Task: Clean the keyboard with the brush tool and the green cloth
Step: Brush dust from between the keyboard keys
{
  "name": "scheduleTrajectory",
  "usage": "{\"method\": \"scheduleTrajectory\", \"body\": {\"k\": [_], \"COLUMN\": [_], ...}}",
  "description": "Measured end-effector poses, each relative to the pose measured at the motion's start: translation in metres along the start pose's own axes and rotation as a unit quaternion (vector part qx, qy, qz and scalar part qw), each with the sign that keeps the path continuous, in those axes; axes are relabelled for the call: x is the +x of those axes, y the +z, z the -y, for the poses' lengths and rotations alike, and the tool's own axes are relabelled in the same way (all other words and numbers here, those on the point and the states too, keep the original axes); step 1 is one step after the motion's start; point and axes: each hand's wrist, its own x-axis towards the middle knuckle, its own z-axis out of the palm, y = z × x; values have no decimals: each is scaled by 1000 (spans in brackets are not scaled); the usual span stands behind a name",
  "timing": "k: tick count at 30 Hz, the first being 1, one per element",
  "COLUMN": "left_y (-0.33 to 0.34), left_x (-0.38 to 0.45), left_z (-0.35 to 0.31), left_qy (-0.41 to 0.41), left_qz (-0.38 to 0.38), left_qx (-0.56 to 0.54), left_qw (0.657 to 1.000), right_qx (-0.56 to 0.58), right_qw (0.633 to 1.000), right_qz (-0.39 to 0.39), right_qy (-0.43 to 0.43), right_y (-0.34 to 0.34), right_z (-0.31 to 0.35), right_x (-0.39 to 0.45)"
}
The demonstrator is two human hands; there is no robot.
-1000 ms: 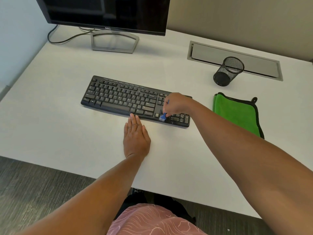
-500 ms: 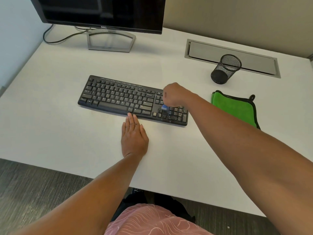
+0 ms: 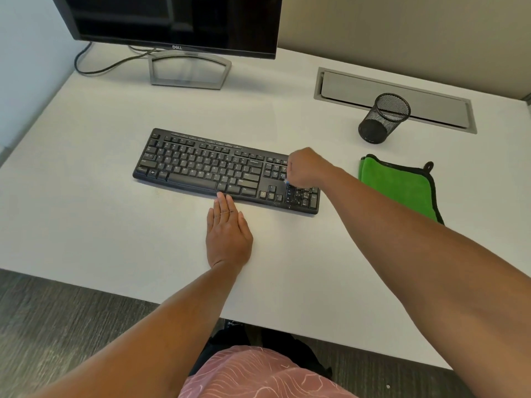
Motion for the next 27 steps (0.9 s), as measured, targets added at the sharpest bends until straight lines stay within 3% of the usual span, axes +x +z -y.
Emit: {"method": "scheduleTrajectory", "body": {"k": [3, 8, 12, 14, 18, 24, 27], "left_y": [1, 1, -1, -1, 0, -1, -1], "left_x": [1, 0, -1, 0, 0, -1, 0], "left_z": [0, 0, -1, 0, 0, -1, -1], "left_qy": [1, 2, -2, -1, -1, -3, -3], "left_qz": [0, -3, 1, 0, -1, 4, 3], "left_qx": [-1, 2, -6, -6, -7, -4, 0], "left_qw": [1000, 1000, 1000, 1000, 1000, 1000, 1000], "right_qx": [-16, 42, 8, 49, 146, -43, 16], "right_qw": [996, 999, 997, 995, 985, 994, 995], "right_qz": [86, -25, 43, 63, -59, 42, -4], "right_qy": [-26, -11, -58, -67, -68, -90, -101], "right_y": [0, -2, 17, 22, 26, 25, 16], "right_z": [1, 3, 6, 3, 4, 7, 10], "right_x": [-4, -4, -17, -20, -18, -19, -19]}}
